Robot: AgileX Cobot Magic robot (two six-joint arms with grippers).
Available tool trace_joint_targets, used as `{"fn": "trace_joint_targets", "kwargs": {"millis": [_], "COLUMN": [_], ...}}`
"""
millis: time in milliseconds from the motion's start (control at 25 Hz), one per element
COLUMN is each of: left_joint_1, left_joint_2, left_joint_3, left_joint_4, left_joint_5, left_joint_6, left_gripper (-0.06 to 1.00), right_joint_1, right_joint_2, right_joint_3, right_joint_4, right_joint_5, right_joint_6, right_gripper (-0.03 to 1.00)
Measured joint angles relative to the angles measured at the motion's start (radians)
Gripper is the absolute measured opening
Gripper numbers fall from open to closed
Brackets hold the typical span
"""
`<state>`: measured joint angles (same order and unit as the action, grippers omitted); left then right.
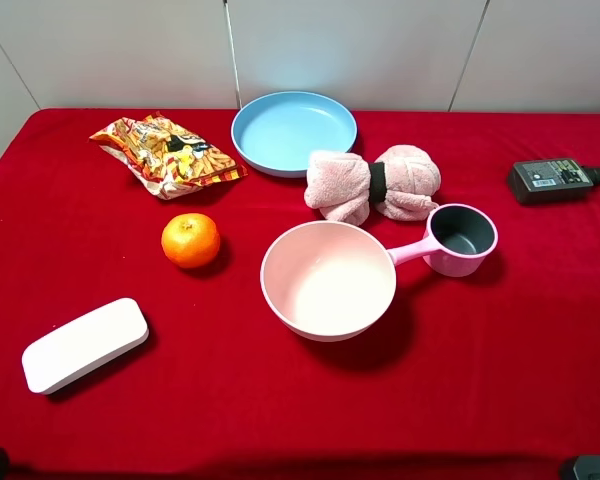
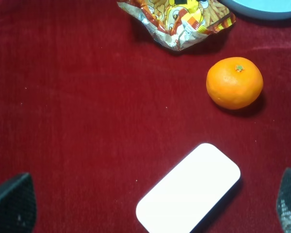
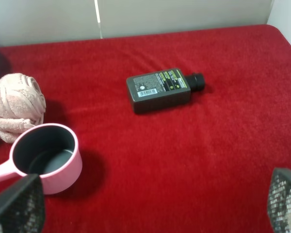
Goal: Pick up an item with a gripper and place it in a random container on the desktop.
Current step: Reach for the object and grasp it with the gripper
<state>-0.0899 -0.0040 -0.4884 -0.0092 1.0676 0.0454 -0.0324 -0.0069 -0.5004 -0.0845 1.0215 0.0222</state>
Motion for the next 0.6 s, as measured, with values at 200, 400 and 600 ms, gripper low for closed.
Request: {"fn": "trace_joint_targets", "kwargs": {"millis": [200, 400, 600], "left_joint_1": [0.0, 0.0, 0.0], "left_joint_2": [0.0, 0.0, 0.0], "left_joint_3": [0.0, 0.0, 0.0], "left_joint_4": [0.0, 0.0, 0.0], "left_joint_5": [0.0, 0.0, 0.0], "left_joint_6": [0.0, 0.0, 0.0], "left_gripper": [0.99, 0.99, 0.99], "right_joint_1": [0.0, 0.0, 0.0], "right_joint_2": [0.0, 0.0, 0.0], "right_joint_3": [0.0, 0.0, 0.0], "right_joint_4": [0.0, 0.0, 0.0], "right_joint_5": [0.0, 0.0, 0.0], "right_joint_6": [0.0, 0.0, 0.0], "right_gripper": [0.69, 0.69, 0.69]}}
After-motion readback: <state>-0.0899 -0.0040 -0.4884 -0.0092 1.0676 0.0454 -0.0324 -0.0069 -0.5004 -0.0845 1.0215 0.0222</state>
